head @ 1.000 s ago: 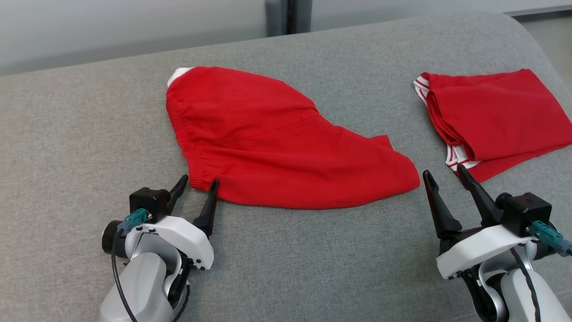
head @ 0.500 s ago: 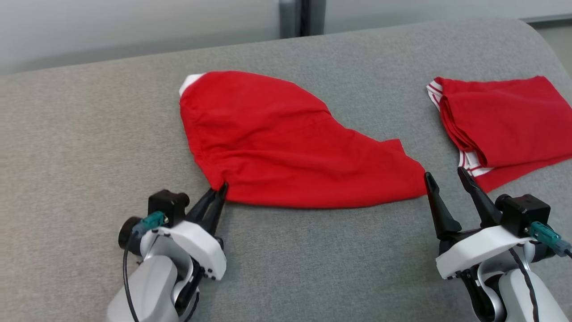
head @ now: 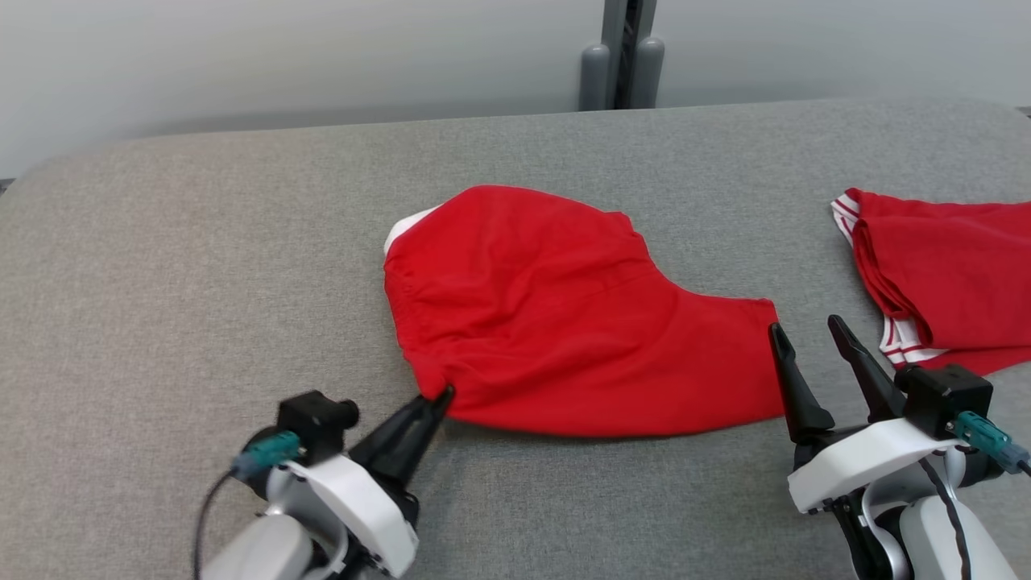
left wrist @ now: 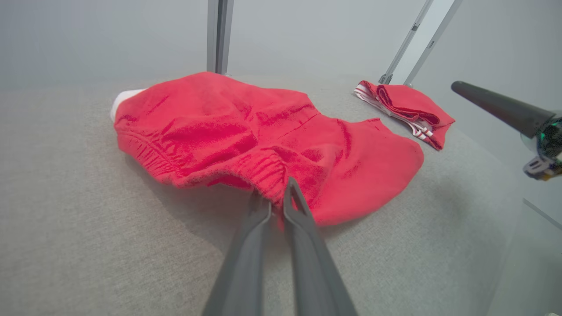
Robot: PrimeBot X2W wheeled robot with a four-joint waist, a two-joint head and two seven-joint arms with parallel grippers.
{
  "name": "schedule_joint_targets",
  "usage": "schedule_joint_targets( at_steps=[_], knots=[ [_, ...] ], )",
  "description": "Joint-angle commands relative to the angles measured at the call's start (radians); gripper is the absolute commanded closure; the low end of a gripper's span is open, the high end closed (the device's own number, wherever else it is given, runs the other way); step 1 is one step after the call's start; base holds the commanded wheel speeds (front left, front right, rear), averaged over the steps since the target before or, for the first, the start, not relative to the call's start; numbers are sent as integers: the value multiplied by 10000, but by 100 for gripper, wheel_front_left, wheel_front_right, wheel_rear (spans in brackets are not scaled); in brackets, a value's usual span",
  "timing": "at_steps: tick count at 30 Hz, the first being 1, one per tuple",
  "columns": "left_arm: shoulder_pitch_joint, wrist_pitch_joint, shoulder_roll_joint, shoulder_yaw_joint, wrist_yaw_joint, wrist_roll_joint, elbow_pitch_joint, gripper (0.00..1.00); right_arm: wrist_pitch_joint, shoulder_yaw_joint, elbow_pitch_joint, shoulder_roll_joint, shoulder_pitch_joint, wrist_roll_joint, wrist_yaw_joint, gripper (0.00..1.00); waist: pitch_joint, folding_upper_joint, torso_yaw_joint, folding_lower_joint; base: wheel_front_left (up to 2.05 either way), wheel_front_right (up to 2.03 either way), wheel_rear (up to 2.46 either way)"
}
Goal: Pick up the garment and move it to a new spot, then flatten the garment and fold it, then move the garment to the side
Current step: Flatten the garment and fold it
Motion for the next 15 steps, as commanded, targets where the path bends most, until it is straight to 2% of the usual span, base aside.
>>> schedule_joint_targets(
  at_steps=[1, 7, 12, 15],
  knots=[
    [-77, 103, 278, 140, -11, -161, -236, 100, 18, 14, -25, -13, 2, -74, -5, 0, 44, -1, 57, 0, 0, 0, 0],
    [-857, 603, 821, 694, 175, -470, -683, 100, 43, 281, -60, 48, -299, -78, -5, 0, 443, -1, -223, 0, 0, 0, 0],
    [-1793, 1386, 920, 1066, 656, -653, -15, 100, -57, 421, -32, 100, -609, -152, -5, 0, 961, -1, -720, 0, 0, 0, 0],
    [-2219, 1715, 930, 1159, 773, -729, 419, 100, -114, 461, 8, 130, -721, -160, -5, 0, 1159, -1, -938, 0, 0, 0, 0]
  ],
)
